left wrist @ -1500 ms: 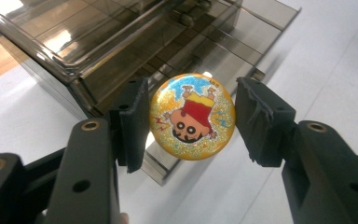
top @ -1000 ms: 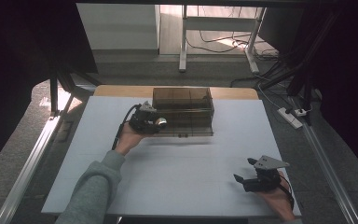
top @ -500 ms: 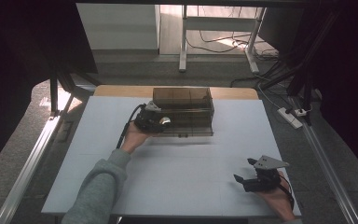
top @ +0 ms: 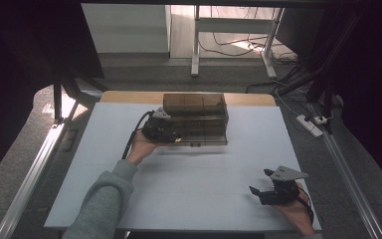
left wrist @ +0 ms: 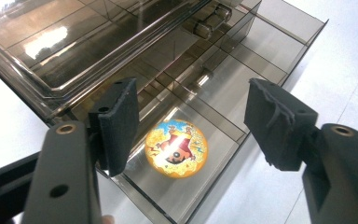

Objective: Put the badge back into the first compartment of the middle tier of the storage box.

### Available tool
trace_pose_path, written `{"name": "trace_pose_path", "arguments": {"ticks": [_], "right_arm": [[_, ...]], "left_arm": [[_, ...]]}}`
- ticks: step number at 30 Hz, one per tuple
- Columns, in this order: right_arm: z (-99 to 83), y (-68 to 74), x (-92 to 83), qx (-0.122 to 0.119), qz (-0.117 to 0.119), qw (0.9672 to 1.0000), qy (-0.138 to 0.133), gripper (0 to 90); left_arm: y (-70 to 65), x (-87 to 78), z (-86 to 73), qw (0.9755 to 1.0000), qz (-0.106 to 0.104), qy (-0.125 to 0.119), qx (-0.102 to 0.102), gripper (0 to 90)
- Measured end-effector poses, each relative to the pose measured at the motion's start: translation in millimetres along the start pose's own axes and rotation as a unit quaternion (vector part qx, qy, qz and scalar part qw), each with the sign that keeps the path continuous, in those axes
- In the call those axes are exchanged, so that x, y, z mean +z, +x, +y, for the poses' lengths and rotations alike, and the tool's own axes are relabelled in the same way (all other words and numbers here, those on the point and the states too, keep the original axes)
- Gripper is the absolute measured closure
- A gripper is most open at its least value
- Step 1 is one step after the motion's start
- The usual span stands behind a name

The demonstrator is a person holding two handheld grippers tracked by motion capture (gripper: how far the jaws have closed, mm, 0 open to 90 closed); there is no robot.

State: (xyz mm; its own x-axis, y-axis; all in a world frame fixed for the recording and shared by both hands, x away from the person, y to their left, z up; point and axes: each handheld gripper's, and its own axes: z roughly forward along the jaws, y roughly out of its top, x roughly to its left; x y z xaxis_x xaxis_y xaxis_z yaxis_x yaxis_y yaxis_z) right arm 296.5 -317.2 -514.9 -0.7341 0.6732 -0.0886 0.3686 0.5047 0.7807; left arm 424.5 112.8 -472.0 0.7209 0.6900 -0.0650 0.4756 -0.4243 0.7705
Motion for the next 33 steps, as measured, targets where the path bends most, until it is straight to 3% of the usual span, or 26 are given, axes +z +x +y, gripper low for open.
{"name": "trace_pose_path", "arguments": {"ticks": [11,22,33], "right_arm": [[0.0,-0.1,-0.7,-0.001,0.000,1.0000,-0.001,14.7],[-0.1,0.5,0.2,0.000,-0.001,1.0000,0.002,14.8],[0.0,0.3,-0.4,-0.001,-0.001,1.0000,0.000,14.9]], "left_arm": [[-6.4,-10.4,-6.0,0.9999,0.001,-0.001,0.016,33.0],[-8.4,-26.2,-23.9,0.9999,-0.016,-0.004,0.002,31.5],[-18.9,-42.1,-38.7,0.9998,-0.020,0.001,0.005,29.8]]}}
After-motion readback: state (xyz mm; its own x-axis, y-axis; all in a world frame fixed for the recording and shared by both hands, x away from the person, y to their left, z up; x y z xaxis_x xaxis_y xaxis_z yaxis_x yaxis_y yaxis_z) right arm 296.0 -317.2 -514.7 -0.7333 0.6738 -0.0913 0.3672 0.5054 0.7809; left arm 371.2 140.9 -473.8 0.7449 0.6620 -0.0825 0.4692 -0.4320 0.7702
